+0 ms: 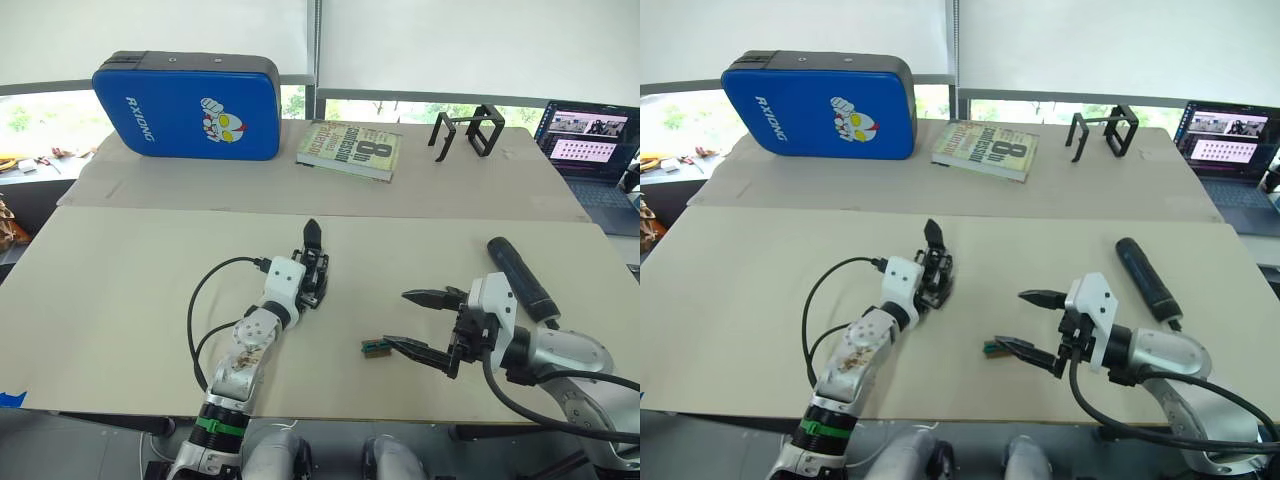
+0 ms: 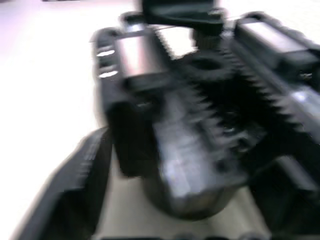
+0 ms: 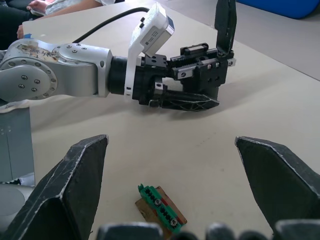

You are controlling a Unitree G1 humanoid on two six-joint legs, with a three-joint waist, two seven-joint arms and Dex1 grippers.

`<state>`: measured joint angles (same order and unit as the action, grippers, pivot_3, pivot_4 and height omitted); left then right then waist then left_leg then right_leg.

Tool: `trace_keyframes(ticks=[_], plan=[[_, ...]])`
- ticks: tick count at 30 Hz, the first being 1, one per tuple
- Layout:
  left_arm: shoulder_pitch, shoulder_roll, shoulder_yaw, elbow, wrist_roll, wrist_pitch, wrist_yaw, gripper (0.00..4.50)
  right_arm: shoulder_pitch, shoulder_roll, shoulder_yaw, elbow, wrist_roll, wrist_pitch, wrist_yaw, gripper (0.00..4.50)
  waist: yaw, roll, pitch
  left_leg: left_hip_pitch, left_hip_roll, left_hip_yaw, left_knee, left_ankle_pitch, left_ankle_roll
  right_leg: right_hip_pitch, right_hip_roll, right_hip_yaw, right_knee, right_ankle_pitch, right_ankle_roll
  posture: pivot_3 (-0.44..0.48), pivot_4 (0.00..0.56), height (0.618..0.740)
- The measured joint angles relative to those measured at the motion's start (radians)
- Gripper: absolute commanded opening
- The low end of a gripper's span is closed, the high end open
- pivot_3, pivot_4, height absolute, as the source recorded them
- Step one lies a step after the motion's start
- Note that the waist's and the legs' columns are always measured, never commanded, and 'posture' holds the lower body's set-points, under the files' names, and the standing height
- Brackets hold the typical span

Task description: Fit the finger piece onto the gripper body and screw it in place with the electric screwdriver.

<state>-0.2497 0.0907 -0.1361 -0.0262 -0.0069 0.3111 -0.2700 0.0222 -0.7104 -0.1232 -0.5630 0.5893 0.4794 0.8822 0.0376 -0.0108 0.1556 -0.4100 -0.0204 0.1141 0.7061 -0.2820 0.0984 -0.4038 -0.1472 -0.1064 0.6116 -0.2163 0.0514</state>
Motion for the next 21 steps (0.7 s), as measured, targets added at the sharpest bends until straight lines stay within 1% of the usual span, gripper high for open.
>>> trace_keyframes(ticks=[2,4,7,8,9,11,13,15,17,18,21], plan=[[0.025,0.036,0.002,-0.026,-0.029,-0.006,-0.057,4.48,-0.003,0.0,0.0,0.006,0.0,-0.005,0.002,4.5,-0.001,0.0,0.0,0.001,0.0,0.0,0.0,-0.001,-0.001,0.0,0.0,0.0,0.0,0.0,0.0,0.0,0.15,0.74],[0.055,0.116,0.01,-0.059,-0.1,-0.004,-0.175,4.48,-0.012,-0.001,-0.001,0.009,0.0,-0.006,0.002,4.5,-0.004,0.001,0.0,0.001,0.001,0.0,0.0,-0.002,-0.004,0.0,-0.001,0.001,0.0,0.0,-0.001,0.0,0.15,0.74],[0.064,0.219,0.03,-0.061,-0.167,-0.007,-0.321,4.48,-0.013,-0.002,-0.002,0.017,0.0,-0.007,0.003,4.5,-0.011,0.001,-0.001,0.002,0.002,0.0,0.0,-0.002,-0.005,0.0,0.0,0.0,0.001,-0.001,-0.002,0.0,0.15,0.74],[0.059,0.246,0.033,-0.05,-0.181,-0.014,-0.362,4.48,-0.013,-0.002,-0.002,0.02,0.0,-0.007,0.003,4.5,-0.011,0.001,-0.001,0.002,0.002,0.0,0.0,-0.002,-0.005,0.0,0.001,0.0,0.001,-0.001,-0.002,0.0,0.15,0.74],[0.032,0.285,0.031,-0.004,-0.199,-0.045,-0.441,4.48,-0.014,-0.002,-0.002,0.023,0.0,-0.008,0.003,4.5,-0.01,0.002,-0.001,0.002,0.001,0.0,0.0,-0.002,-0.005,0.0,0.001,-0.001,0.002,-0.001,-0.002,0.0,0.15,0.74],[-0.031,0.335,0.032,0.092,-0.211,-0.09,-0.546,4.48,-0.014,-0.002,-0.002,0.024,-0.003,-0.011,0.002,4.5,-0.01,0.002,-0.001,0.002,0.001,0.0,0.0,-0.002,-0.005,-0.001,0.001,-0.002,0.001,-0.001,-0.002,0.0,0.15,0.74],[-0.112,0.355,0.031,0.21,-0.218,-0.141,-0.644,4.48,-0.013,-0.002,-0.001,0.023,-0.007,-0.012,0.0,4.5,-0.007,0.002,-0.001,0.002,0.0,0.0,0.0,-0.002,-0.005,-0.001,0.001,-0.002,0.001,-0.001,-0.001,0.0,0.15,0.74],[-0.192,0.35,0.015,0.324,-0.21,-0.208,-0.709,4.48,-0.012,-0.001,-0.002,0.021,-0.008,-0.013,-0.005,4.5,-0.006,0.001,-0.001,0.002,-0.002,0.0,0.0,-0.001,-0.003,0.001,0.001,-0.002,0.001,-0.001,0.0,0.0,0.15,0.74],[-0.253,0.334,0.006,0.42,-0.193,-0.257,-0.732,4.48,-0.008,-0.001,-0.003,0.016,-0.008,-0.013,-0.011,4.5,-0.007,0.001,-0.001,0.001,-0.002,0.0,0.0,0.001,0.002,0.001,0.001,-0.002,0.0,-0.001,0.0,0.0,0.15,0.74],[-0.293,0.323,0.004,0.489,-0.187,-0.284,-0.743,4.48,-0.003,-0.001,-0.005,0.01,-0.008,-0.013,-0.015,4.5,-0.006,0.001,-0.001,0.001,-0.002,0.001,0.0,0.002,0.003,0.001,0.001,-0.002,0.0,-0.001,0.0,0.0,0.15,0.74],[-0.365,0.307,0.005,0.614,-0.182,-0.334,-0.769,4.48,0.013,-0.001,-0.011,-0.004,-0.008,-0.013,-0.022,4.5,-0.013,0.001,-0.001,0.001,-0.002,0.001,0.0,0.002,0.003,0.001,0.002,-0.002,0.001,-0.001,0.0,0.0,0.15,0.74]])
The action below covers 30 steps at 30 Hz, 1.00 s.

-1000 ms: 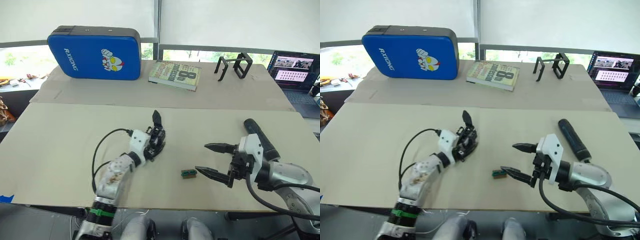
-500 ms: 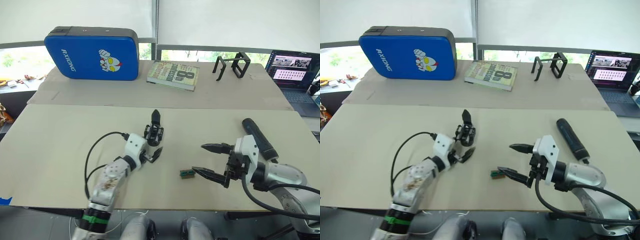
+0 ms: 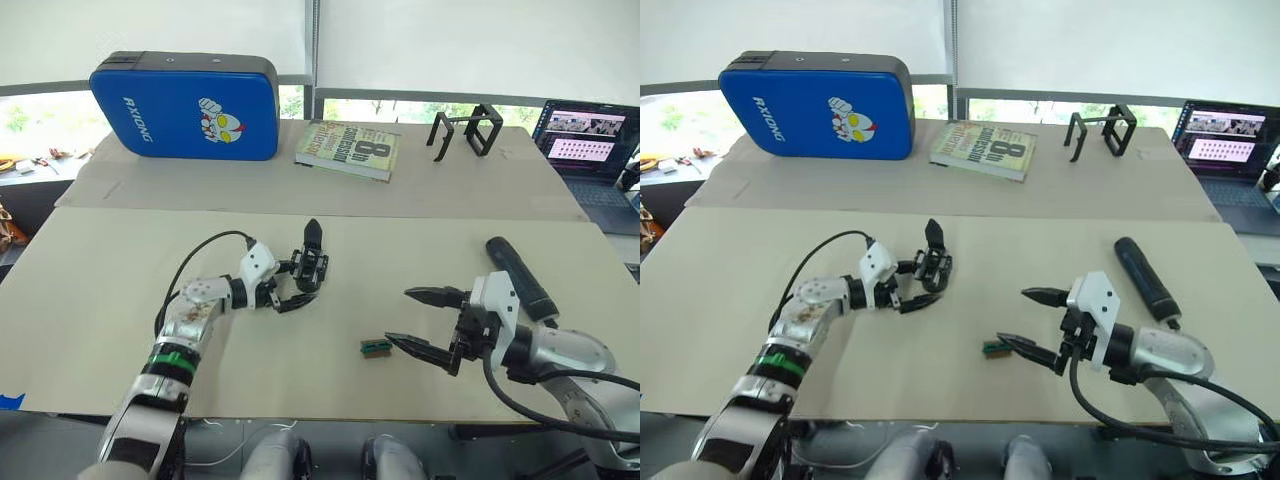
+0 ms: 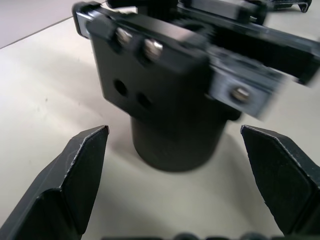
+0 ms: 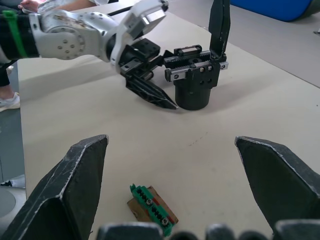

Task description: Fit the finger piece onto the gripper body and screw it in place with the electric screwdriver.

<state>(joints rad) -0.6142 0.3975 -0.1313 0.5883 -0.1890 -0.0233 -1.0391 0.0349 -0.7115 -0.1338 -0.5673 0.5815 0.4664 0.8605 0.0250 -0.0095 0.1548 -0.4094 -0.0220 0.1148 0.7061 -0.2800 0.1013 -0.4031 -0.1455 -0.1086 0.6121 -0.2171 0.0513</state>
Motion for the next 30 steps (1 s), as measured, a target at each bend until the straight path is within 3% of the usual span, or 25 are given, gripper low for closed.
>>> trace_keyframes(ticks=[2,5,6,7,11,14,19,28,30], plan=[[-0.035,-0.011,0.001,0.066,0.001,-0.033,-0.025,4.24,0.016,0.0,-0.002,-0.006,0.0,0.0,-0.009,4.5,-0.003,0.0,0.0,0.0,0.0,0.0,0.0,0.0,0.0,0.0,0.0,0.0,0.0,0.0,0.0,0.0,0.15,0.74],[-0.064,-0.026,0.006,0.135,0.0,-0.073,-0.065,3.16,0.023,0.0,-0.003,-0.014,-0.001,0.0,-0.019,4.5,-0.008,0.0,0.0,0.0,0.0,0.0,0.0,0.0,0.0,0.0,0.0,0.0,0.0,0.0,0.0,0.0,0.15,0.74],[-0.072,-0.03,0.008,0.152,0.0,-0.082,-0.078,3.05,0.025,0.0,-0.004,-0.015,-0.001,0.0,-0.022,4.5,-0.008,0.0,0.0,0.0,0.0,0.0,0.0,0.0,0.0,0.0,0.0,0.0,0.0,0.0,0.0,0.0,0.15,0.74],[-0.079,-0.035,0.013,0.166,-0.001,-0.086,-0.087,2.4,0.026,0.0,-0.005,-0.017,-0.001,0.0,-0.026,4.5,-0.007,0.0,0.0,0.0,0.0,0.0,0.0,0.0,0.0,0.0,-0.001,0.0,0.0,0.0,0.0,0.0,0.15,0.74],[-0.067,-0.053,0.022,0.15,-0.001,-0.08,-0.097,2.4,0.036,0.0,-0.016,-0.031,-0.001,0.0,-0.037,4.5,-0.006,0.0,0.0,0.0,0.0,0.0,0.0,0.0,0.0,0.0,-0.001,0.0,0.0,0.0,0.0,0.0,0.15,0.74],[-0.002,-0.096,0.025,0.029,-0.008,-0.026,-0.051,2.39,0.057,0.0,-0.032,-0.037,-0.001,0.0,-0.045,4.5,-0.003,0.0,0.0,-0.001,0.0,0.0,0.0,0.0,0.0,0.0,-0.002,0.0,0.0,0.0,0.0,0.0,0.15,0.74],[0.079,-0.227,-0.041,-0.19,0.059,0.124,0.161,2.39,0.094,0.002,-0.045,-0.063,-0.002,-0.002,-0.066,4.5,0.013,0.0,0.0,-0.004,0.0,-0.002,0.005,0.0,0.001,0.0,-0.001,0.0,0.0,0.001,0.002,0.0,0.15,0.74],[0.1,-0.361,-0.089,-0.249,0.163,0.201,0.439,2.39,0.123,0.008,-0.051,-0.074,-0.01,-0.003,-0.078,4.5,0.013,0.0,0.0,-0.004,0.001,-0.002,0.005,0.0,0.002,-0.001,0.0,0.001,0.001,0.001,0.001,0.0,0.15,0.74],[0.102,-0.364,-0.106,-0.252,0.183,0.197,0.455,3.42,0.108,0.008,-0.051,-0.072,-0.012,-0.003,-0.079,4.5,0.015,0.0,0.0,-0.004,0.001,-0.002,0.006,-0.001,0.003,-0.001,-0.001,0.001,0.0,0.001,0.001,0.0,0.15,0.74]])
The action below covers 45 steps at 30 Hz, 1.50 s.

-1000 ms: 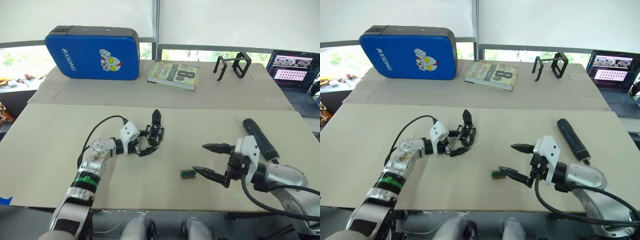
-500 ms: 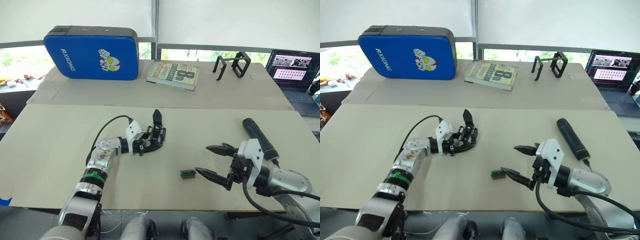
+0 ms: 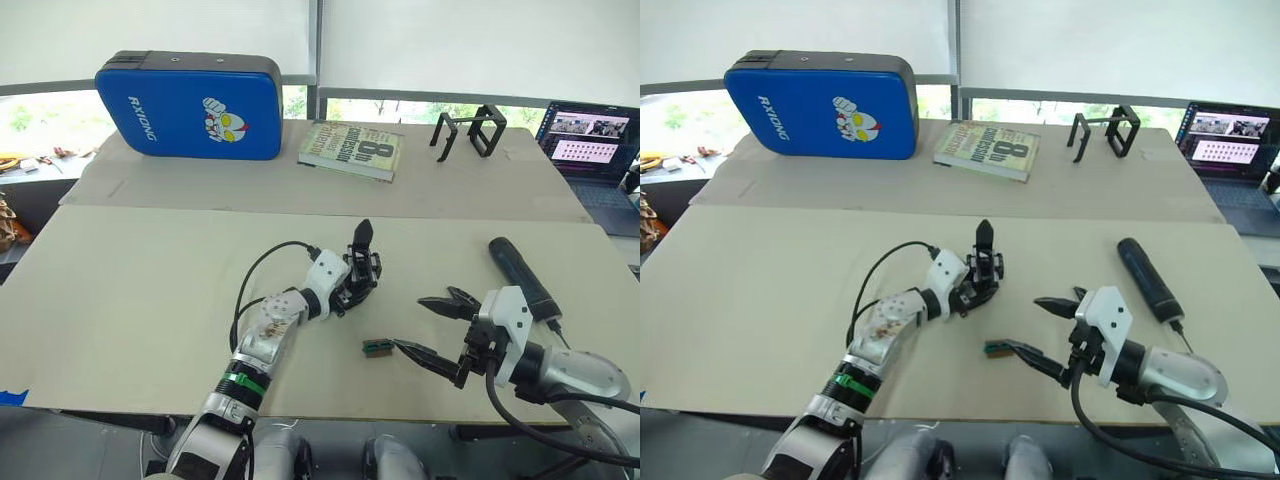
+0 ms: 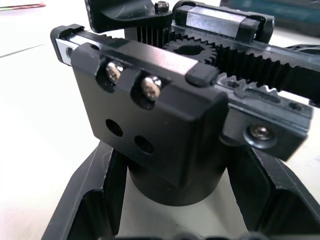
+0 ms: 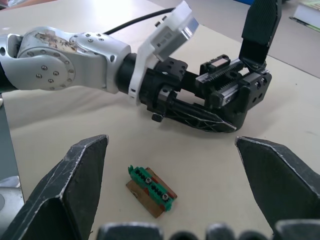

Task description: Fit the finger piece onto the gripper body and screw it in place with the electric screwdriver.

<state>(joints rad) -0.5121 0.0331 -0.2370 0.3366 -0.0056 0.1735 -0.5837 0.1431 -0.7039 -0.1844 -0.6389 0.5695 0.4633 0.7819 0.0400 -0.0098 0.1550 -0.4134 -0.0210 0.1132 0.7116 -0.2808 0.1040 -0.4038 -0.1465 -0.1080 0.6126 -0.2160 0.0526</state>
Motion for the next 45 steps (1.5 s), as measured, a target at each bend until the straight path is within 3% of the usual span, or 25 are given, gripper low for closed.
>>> trace_keyframes(ticks=[3,6,10,12,16,19,22,26,30,36,39,45], plan=[[0.029,0.02,-0.006,-0.039,-0.004,-0.002,-0.023,4.42,-0.016,-0.002,0.001,0.002,-0.015,-0.001,-0.001,4.5,-0.001,0.0,0.0,0.0,0.0,0.0,0.0,-0.001,0.001,0.0,0.0,0.0,0.0,0.0,0.0,0.0,0.15,0.74],[0.096,0.096,-0.006,-0.138,-0.033,0.02,-0.081,4.42,-0.017,-0.016,-0.002,0.003,-0.018,0.001,0.002,4.5,-0.007,0.001,0.0,0.0,0.001,0.0,0.0,-0.001,0.001,-0.001,0.0,0.001,-0.001,0.0,-0.001,0.0,0.15,0.74],[0.215,0.363,0.043,-0.334,-0.102,0.098,-0.235,4.42,-0.029,-0.128,-0.104,0.004,0.044,0.077,0.027,4.5,-0.037,0.003,-0.002,0.005,0.004,0.001,-0.001,-0.003,-0.005,0.001,-0.001,0.002,0.001,-0.001,-0.003,0.0,0.15,0.74],[0.256,0.499,0.079,-0.416,-0.155,0.147,-0.333,4.42,-0.086,-0.219,-0.143,0.035,0.079,0.149,0.049,4.5,-0.04,0.004,-0.001,0.006,0.005,0.001,-0.001,-0.004,-0.009,-0.001,-0.001,0.002,0.001,-0.002,-0.004,0.0,0.15,0.74],[0.256,0.639,0.12,-0.579,-0.275,0.225,-0.473,4.42,-0.288,-0.399,-0.097,0.227,0.079,0.315,0.082,4.5,-0.025,0.007,0.0,0.006,0.002,0.0,-0.001,-0.006,-0.008,-0.002,-0.004,0.002,0.0,-0.002,-0.003,0.0,0.15,0.74],[0.189,0.692,0.153,-0.683,-0.394,0.312,-0.539,4.42,-0.455,-0.52,0.064,0.399,0.013,0.388,0.166,4.5,-0.02,0.007,0.001,0.004,0.001,-0.001,0.0,-0.006,-0.007,-0.002,-0.005,0.002,-0.002,-0.002,-0.002,0.0,0.15,0.74],[0.128,0.718,0.186,-0.758,-0.519,0.399,-0.575,4.42,-0.608,-0.53,0.245,0.536,-0.07,0.44,0.237,4.5,-0.031,0.007,0.001,0.002,0.001,0.001,0.0,-0.002,0.0,0.0,-0.001,0.001,-0.001,-0.002,-0.001,0.0,0.15,0.74],[0.072,0.737,0.197,-0.81,-0.584,0.417,-0.605,4.42,-0.823,-0.454,0.47,0.751,-0.238,0.459,0.305,4.5,-0.051,0.008,0.001,0.002,0.001,0.002,0.0,0.0,-0.002,0.0,0.001,0.001,0.0,-0.002,-0.001,0.0,0.15,0.74],[0.024,0.739,0.189,-0.825,-0.599,0.425,-0.603,4.42,-0.947,-0.379,0.612,0.918,-0.354,0.447,0.404,4.5,-0.053,0.009,0.001,0.002,0.002,0.002,-0.001,0.001,-0.002,0.0,0.004,0.001,0.0,-0.003,-0.001,0.0,0.15,0.74],[-0.023,0.722,0.186,-0.803,-0.621,0.441,-0.575,4.42,-1.052,-0.299,0.695,1.06,-0.437,0.442,0.527,4.5,-0.049,0.009,0.002,0.001,0.001,0.001,0.0,0.001,-0.002,0.0,0.004,0.001,0.0,-0.003,0.0,0.0,0.15,0.74],[-0.026,0.708,0.186,-0.792,-0.623,0.441,-0.557,4.5,-1.06,-0.281,0.718,1.094,-0.481,0.438,0.548,3.73,-0.049,0.009,0.002,0.001,0.001,0.001,0.0,0.001,-0.002,0.001,0.004,0.001,0.0,-0.003,0.0,0.0,0.15,0.74],[-0.071,0.683,0.176,-0.731,-0.602,0.44,-0.515,4.5,-1.051,-0.235,0.719,1.121,-0.54,0.365,0.548,1.59,-0.052,0.009,0.002,0.001,0.001,0.001,0.0,0.001,-0.003,0.0,0.007,0.001,0.0,-0.003,0.0,0.0,0.15,0.74]])
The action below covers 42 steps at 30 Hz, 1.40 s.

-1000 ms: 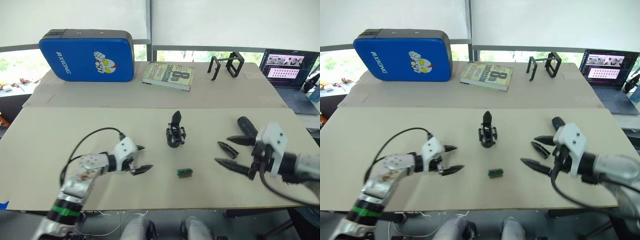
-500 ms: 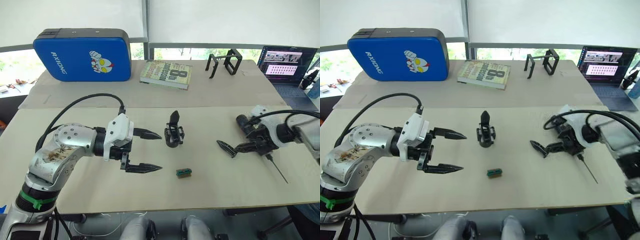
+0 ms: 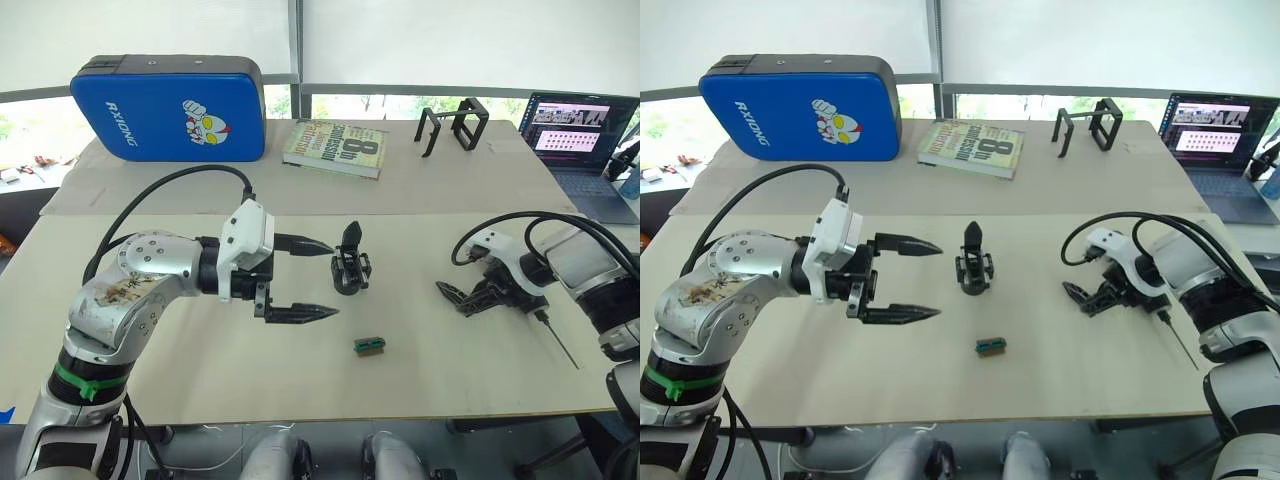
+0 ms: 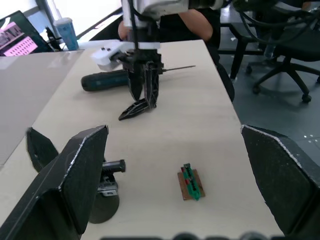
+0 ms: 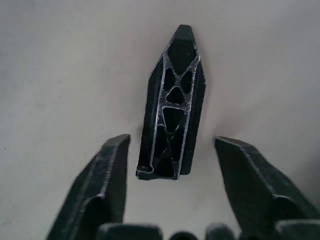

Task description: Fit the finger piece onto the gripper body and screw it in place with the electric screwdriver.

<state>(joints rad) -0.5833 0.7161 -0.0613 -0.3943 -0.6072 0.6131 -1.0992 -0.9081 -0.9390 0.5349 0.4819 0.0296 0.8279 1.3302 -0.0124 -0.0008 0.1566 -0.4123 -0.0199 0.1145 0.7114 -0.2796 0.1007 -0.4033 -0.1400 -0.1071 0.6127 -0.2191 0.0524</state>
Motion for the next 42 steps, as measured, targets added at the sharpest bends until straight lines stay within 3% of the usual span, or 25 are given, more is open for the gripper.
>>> trace_keyframes(ticks=[2,5,11,15,18,24,32,35,42], plan=[[-0.018,-0.013,0.003,0.029,0.002,0.014,0.027,4.5,0.007,0.006,-0.017,-0.004,-0.008,-0.052,-0.013,1.11,0.0,0.0,0.0,0.0,0.0,0.0,0.0,0.0,0.0,0.0,0.0,0.0,0.0,0.0,0.0,0.0,0.15,0.74],[-0.034,-0.062,0.014,0.058,-0.028,0.078,0.09,4.5,0.051,0.003,-0.083,-0.058,-0.01,-0.144,-0.053,1.11,0.002,0.0,0.0,0.0,0.0,0.0,-0.001,0.0,0.0,0.0,0.0,0.0,-0.001,0.0,0.0,0.0,0.15,0.74],[-0.051,-0.292,0.084,0.055,-0.152,0.274,0.398,4.5,0.205,0.06,-0.377,-0.358,0.046,-0.186,-0.288,1.11,0.01,0.0,0.0,0.0,0.0,-0.002,0.0,0.001,-0.001,0.001,-0.001,0.0,0.001,0.0,0.0,0.0,0.15,0.74],[-0.09,-0.411,0.092,0.095,-0.117,0.281,0.579,4.5,0.276,0.173,-0.543,-0.553,0.083,-0.182,-0.466,1.11,0.017,0.0,0.0,0.002,0.0,-0.001,0.0,0.001,-0.002,0.002,-0.001,0.0,0.002,0.0,0.0,0.0,0.15,0.74],[-0.137,-0.519,0.106,0.157,-0.106,0.281,0.681,4.5,0.289,0.348,-0.649,-0.732,0.181,-0.174,-0.592,1.11,0.022,0.0,0.0,0.002,0.0,-0.001,-0.001,0.001,-0.002,0.002,0.001,0.0,0.002,0.0,0.0,0.0,0.15,0.74],[-0.203,-0.587,0.167,0.173,-0.186,0.282,0.722,4.5,0.343,0.441,-0.662,-0.989,0.281,-0.168,-0.669,1.11,0.023,0.0,0.0,0.002,-0.001,-0.001,-0.001,0.001,-0.002,0.003,0.003,0.001,0.001,0.0,0.0,0.0,0.15,0.74],[-0.213,-0.57,0.186,0.158,-0.276,0.304,0.725,4.5,0.429,0.397,-0.612,-1.015,0.241,-0.274,-0.684,1.11,0.018,0.0,0.0,0.006,0.0,0.0,-0.001,0.002,-0.003,0.004,0.007,0.005,0.001,0.0,-0.001,0.0,0.15,0.74],[-0.213,-0.564,0.19,0.149,-0.299,0.304,0.723,3.73,0.449,0.386,-0.605,-1.012,0.216,-0.335,-0.684,1.11,0.018,0.0,0.0,0.006,0.001,0.0,-0.002,0.002,-0.003,0.004,0.007,0.005,0.001,0.0,-0.001,0.0,0.15,0.74],[-0.212,-0.568,0.176,0.131,-0.302,0.28,0.727,0.39,0.448,0.364,-0.581,-0.964,0.151,-0.48,-0.682,1.11,0.018,0.0,0.0,0.007,0.001,0.0,-0.002,0.002,-0.003,0.005,0.008,0.006,0.0,0.0,-0.001,0.0,0.15,0.74]])
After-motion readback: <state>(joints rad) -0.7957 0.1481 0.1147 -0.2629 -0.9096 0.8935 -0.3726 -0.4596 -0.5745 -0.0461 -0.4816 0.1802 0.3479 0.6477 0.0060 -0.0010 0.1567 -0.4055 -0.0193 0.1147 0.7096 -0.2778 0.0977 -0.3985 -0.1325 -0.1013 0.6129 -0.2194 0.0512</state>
